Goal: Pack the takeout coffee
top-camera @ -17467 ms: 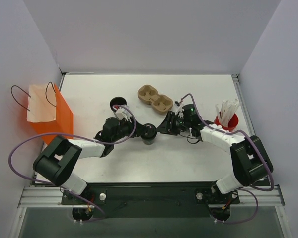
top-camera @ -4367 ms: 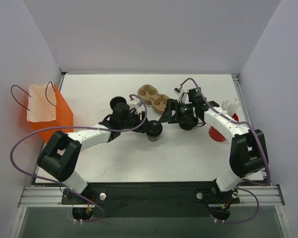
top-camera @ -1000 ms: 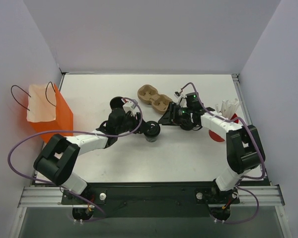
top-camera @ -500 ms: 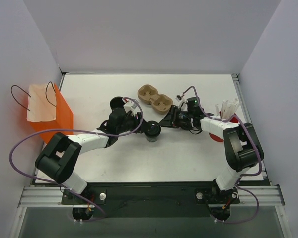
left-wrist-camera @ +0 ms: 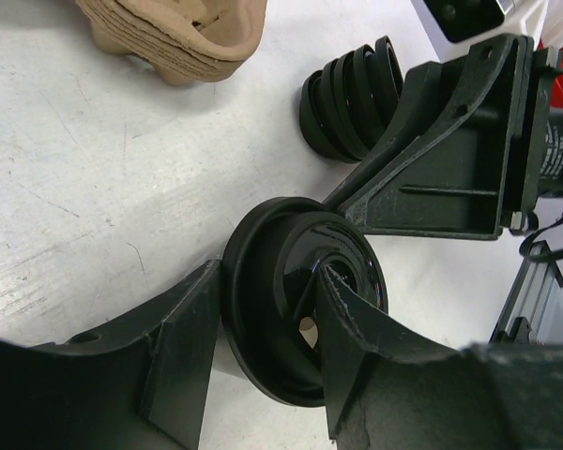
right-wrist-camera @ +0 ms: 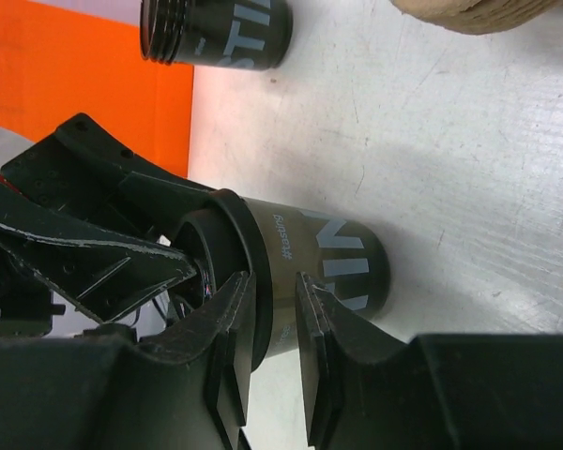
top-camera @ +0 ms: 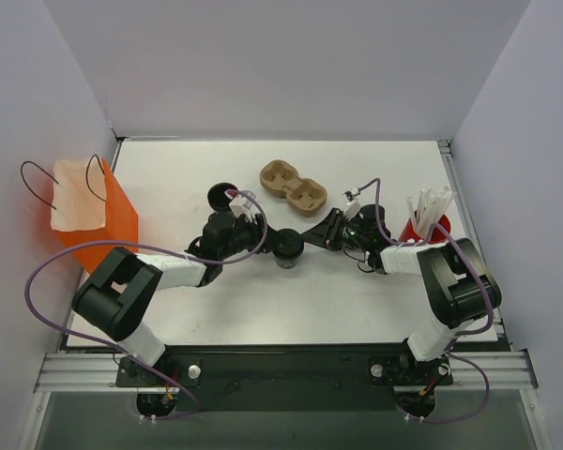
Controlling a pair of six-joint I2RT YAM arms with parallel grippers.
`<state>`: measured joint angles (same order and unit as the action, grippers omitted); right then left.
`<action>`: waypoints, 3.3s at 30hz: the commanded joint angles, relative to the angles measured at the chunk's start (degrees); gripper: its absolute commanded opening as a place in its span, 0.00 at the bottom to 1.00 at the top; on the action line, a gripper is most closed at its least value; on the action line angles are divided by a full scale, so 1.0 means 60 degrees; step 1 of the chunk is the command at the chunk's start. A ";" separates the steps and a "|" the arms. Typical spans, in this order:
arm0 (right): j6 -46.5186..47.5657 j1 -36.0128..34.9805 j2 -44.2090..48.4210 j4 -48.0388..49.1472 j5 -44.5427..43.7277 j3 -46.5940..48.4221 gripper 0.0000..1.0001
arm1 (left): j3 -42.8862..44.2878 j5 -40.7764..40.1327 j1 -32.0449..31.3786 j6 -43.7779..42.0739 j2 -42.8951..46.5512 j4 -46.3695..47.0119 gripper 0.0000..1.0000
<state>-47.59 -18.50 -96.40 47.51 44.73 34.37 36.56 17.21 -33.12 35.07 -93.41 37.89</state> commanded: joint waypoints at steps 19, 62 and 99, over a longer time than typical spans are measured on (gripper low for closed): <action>-0.0036 -0.0227 0.2151 -0.2572 0.0396 0.0586 0.28 | -0.1522 -0.1257 -0.0280 -0.0586 -0.1366 -0.2433 0.51; 0.1236 -0.1228 0.4172 -0.5836 -0.3297 0.0334 0.32 | 0.0015 0.0074 -0.0207 -0.1919 -0.2244 -0.3648 0.50; 0.1737 0.0740 -0.0427 -0.3700 0.1349 0.2651 0.31 | 0.0748 0.1248 -0.0002 -0.2461 -0.3226 -0.3590 0.50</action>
<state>-35.53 -12.67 -96.86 18.79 51.57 49.65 47.11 27.05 -32.16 28.23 -104.79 40.01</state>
